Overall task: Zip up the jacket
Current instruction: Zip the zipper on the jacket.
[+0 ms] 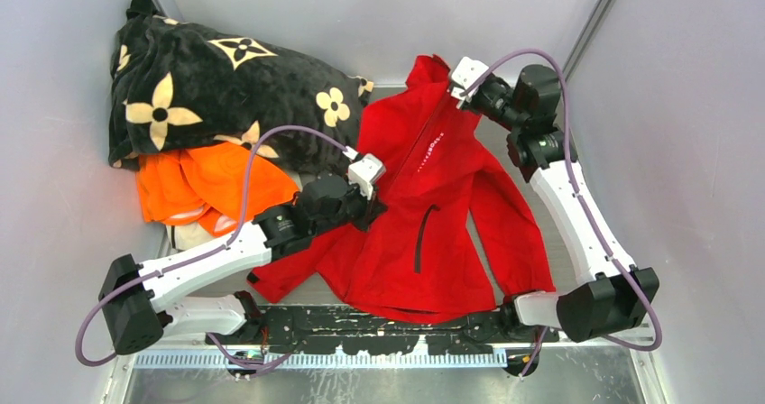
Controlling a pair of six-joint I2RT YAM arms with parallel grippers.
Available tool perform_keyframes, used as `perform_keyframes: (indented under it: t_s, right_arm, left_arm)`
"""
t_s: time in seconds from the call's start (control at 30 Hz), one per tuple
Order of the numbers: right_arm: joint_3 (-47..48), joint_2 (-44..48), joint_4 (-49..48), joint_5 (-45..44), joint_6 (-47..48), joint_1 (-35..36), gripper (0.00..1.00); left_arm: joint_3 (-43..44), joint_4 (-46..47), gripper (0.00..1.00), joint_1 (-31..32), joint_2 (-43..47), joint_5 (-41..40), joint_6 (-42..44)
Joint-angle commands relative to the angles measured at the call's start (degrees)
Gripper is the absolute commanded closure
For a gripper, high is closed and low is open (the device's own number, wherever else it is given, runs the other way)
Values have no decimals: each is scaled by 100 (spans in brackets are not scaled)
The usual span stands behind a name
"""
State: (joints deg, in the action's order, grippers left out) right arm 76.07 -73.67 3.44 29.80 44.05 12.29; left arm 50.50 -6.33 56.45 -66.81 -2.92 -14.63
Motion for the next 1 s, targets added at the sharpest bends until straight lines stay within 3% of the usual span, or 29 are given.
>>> perform_keyframes:
  t_s: [0.0,0.4,0.63,0.97]
  right_arm:
    - [852,30,-1284,-666,645,-472,99]
    - [1007,-227,-1205,-678,1004,-1027,99]
    - [834,-173,-1046,-606,978,-1150,99]
    - [-43,172,-706,-276,662,-1091,99]
  left_arm:
    - [82,-1410,100,-205,182,11,398]
    - [-592,-1574,100,-288,265,907,-133]
    - [-1072,-1360,100,-279,575,834,-615]
    - [267,-1016,100,-616,127,648,-394]
